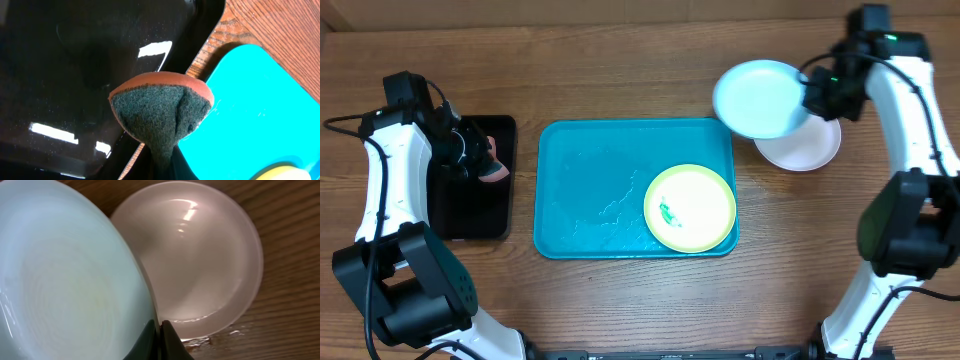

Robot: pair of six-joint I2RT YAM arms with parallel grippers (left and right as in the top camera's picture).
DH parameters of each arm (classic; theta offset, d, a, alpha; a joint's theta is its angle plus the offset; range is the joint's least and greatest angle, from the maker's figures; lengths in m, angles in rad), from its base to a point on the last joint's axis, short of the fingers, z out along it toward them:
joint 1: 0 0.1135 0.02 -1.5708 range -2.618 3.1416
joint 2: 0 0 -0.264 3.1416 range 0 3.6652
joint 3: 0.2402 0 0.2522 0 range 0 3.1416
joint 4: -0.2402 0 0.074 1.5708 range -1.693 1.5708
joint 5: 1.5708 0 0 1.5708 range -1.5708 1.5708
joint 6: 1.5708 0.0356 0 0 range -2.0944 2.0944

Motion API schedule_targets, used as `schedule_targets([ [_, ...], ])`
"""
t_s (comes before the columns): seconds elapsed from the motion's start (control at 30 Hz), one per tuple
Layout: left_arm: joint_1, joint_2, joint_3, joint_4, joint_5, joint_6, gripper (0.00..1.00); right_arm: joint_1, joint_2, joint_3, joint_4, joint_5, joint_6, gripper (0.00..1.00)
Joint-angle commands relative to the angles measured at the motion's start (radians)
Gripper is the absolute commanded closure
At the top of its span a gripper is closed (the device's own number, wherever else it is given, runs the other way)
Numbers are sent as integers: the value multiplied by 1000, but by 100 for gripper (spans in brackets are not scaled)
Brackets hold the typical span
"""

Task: Clean dirty plates on tray and stack at the side
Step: 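Lower the blue plate onto the white plate and release it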

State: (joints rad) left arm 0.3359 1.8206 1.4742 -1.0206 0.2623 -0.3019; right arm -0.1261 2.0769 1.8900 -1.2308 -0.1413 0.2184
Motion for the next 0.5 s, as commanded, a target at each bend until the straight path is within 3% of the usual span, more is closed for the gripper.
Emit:
schedule_targets([
  [0.0, 4, -8, -7, 4, 19, 26, 96, -58, -6, -59, 21, -27, 10, 96],
  [0.27, 4, -8, -7, 4, 19, 26, 96, -130, -5, -171, 137, 14, 11, 94],
  [0.3, 4, -8, -7, 4, 19, 26, 96, -131, -5, -180, 146, 17, 12, 88],
  [0.37, 4, -8, -7, 2, 19, 26, 96, -131, -5, -187, 144, 16, 15, 56],
  [0.47, 4, -8, -7, 2, 19, 26, 96, -126, -5, -187, 138, -17, 17, 52],
])
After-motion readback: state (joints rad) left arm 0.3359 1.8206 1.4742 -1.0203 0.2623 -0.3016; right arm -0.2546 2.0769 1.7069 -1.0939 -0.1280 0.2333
